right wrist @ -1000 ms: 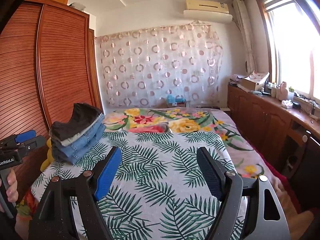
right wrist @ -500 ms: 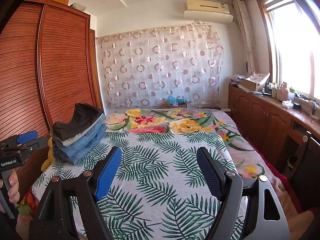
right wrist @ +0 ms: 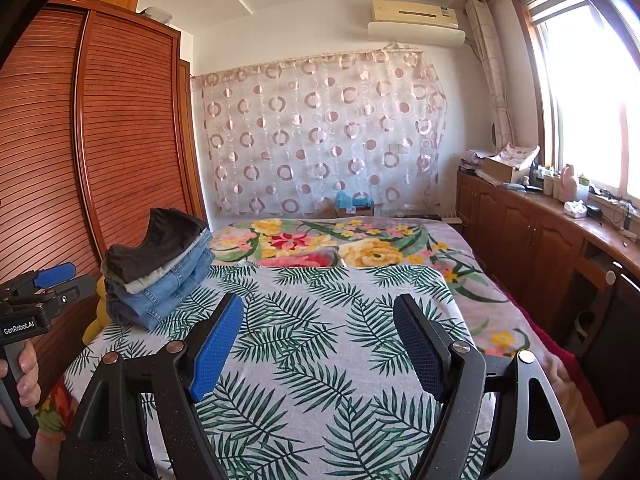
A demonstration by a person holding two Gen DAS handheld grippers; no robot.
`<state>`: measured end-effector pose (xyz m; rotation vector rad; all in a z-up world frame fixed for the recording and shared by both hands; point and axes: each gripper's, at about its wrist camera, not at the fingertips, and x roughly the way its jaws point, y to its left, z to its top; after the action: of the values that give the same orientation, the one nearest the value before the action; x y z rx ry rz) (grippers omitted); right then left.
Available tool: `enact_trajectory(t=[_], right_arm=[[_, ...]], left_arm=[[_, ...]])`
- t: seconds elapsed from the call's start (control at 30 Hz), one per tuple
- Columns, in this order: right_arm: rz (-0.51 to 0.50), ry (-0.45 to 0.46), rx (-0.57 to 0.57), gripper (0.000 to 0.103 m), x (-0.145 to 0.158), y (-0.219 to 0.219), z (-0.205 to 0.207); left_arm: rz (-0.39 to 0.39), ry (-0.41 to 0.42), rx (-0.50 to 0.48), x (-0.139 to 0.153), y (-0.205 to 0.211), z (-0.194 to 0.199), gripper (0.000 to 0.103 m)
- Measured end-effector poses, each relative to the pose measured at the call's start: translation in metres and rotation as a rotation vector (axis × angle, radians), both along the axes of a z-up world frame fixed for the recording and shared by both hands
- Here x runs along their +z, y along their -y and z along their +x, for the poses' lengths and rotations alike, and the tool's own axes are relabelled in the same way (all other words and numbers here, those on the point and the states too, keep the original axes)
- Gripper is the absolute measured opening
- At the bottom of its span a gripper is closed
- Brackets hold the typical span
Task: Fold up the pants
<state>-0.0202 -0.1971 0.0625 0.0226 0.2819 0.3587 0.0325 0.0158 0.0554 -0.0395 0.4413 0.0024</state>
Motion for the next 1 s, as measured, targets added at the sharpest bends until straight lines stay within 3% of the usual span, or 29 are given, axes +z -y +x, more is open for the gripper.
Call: enact_trajectory(t=[1.0], right_arm=[[-0.002, 0.004, 0.003, 0.079, -0.0025, -0.0005, 0.0017]], left_arm=[[0.004, 0.007, -0.007, 0.0047, -0.0026, -0.0034, 0.083]])
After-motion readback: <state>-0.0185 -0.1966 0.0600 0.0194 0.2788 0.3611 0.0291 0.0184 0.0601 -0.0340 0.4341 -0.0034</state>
